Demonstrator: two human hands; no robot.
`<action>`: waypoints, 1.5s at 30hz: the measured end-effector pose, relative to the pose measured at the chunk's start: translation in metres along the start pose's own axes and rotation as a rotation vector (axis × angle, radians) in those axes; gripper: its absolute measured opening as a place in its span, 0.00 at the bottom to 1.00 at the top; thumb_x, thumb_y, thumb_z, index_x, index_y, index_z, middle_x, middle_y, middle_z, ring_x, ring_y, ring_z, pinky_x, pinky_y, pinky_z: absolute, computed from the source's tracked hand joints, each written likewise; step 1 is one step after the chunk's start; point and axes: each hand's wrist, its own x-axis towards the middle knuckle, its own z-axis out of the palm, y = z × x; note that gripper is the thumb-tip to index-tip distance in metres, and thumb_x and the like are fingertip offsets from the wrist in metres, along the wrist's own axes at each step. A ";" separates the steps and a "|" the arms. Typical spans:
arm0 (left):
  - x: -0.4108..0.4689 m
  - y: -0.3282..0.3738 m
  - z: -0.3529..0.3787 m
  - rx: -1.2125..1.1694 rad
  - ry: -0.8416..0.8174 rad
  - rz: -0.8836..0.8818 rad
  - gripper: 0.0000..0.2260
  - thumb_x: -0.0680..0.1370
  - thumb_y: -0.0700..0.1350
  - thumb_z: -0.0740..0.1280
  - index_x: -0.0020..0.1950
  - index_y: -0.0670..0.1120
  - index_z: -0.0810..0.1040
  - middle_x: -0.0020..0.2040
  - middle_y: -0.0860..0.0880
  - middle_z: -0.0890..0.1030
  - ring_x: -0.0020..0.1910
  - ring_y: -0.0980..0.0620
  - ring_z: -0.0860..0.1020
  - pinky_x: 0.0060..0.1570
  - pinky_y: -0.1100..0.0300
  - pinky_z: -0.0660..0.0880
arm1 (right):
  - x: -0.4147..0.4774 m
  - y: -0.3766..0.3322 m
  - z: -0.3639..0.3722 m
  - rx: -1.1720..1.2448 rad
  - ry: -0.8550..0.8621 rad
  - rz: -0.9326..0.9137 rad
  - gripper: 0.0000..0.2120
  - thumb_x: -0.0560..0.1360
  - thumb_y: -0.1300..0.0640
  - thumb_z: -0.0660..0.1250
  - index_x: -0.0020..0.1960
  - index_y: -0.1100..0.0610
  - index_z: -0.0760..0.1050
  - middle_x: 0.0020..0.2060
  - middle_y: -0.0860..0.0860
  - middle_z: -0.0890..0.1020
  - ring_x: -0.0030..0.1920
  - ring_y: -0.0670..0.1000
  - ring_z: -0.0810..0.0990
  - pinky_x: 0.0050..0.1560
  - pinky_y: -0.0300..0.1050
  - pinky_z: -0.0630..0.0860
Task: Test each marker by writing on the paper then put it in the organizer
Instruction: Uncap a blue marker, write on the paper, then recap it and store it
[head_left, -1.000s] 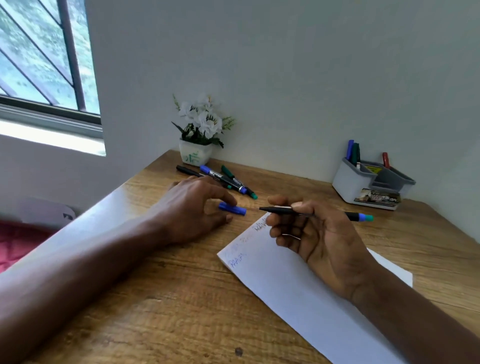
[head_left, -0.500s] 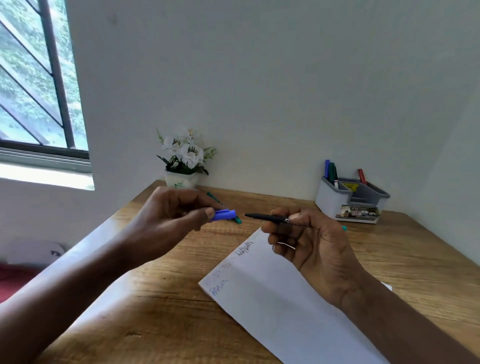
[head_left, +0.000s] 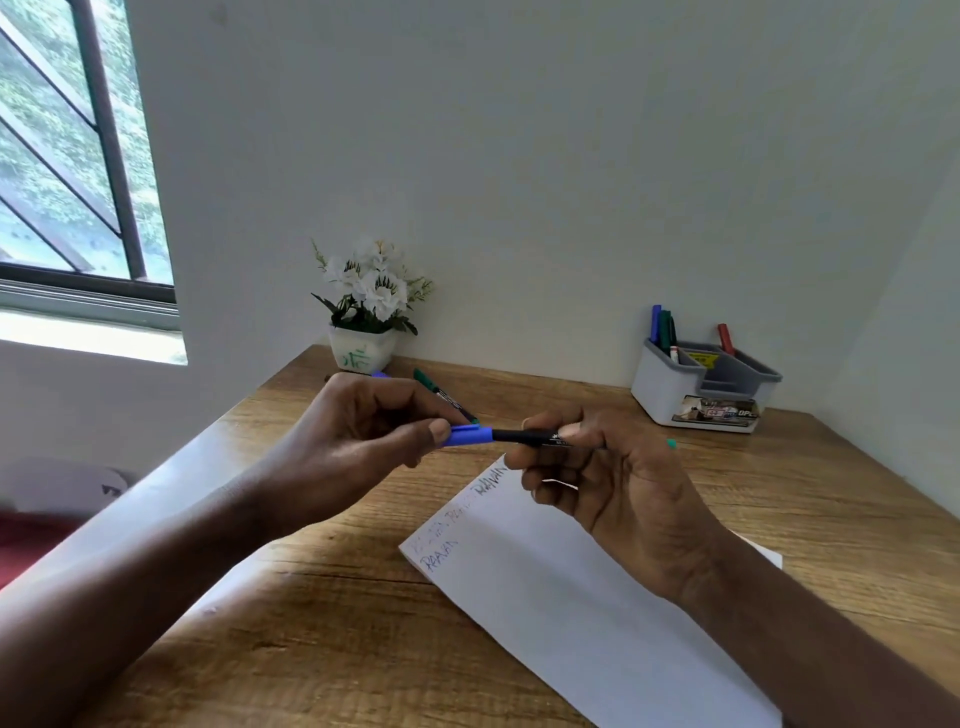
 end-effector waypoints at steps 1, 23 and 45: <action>-0.001 0.000 0.001 -0.013 -0.017 -0.006 0.08 0.78 0.50 0.70 0.52 0.49 0.87 0.40 0.47 0.83 0.38 0.51 0.78 0.40 0.59 0.75 | -0.001 0.001 0.001 -0.007 -0.020 0.006 0.10 0.72 0.58 0.65 0.49 0.60 0.82 0.46 0.65 0.86 0.40 0.55 0.84 0.41 0.44 0.82; 0.009 -0.013 0.011 0.460 0.149 -0.025 0.21 0.80 0.67 0.57 0.56 0.56 0.82 0.49 0.55 0.85 0.48 0.54 0.82 0.45 0.51 0.79 | 0.011 -0.005 0.005 -0.184 0.088 -0.239 0.13 0.79 0.56 0.62 0.55 0.59 0.83 0.40 0.58 0.84 0.40 0.52 0.79 0.37 0.45 0.73; 0.023 -0.057 0.001 0.975 -0.455 -0.358 0.58 0.59 0.84 0.32 0.83 0.53 0.45 0.83 0.54 0.44 0.81 0.56 0.47 0.76 0.56 0.46 | 0.076 -0.098 -0.145 -0.924 0.992 -0.656 0.31 0.76 0.63 0.71 0.73 0.42 0.66 0.40 0.53 0.85 0.37 0.43 0.83 0.42 0.36 0.79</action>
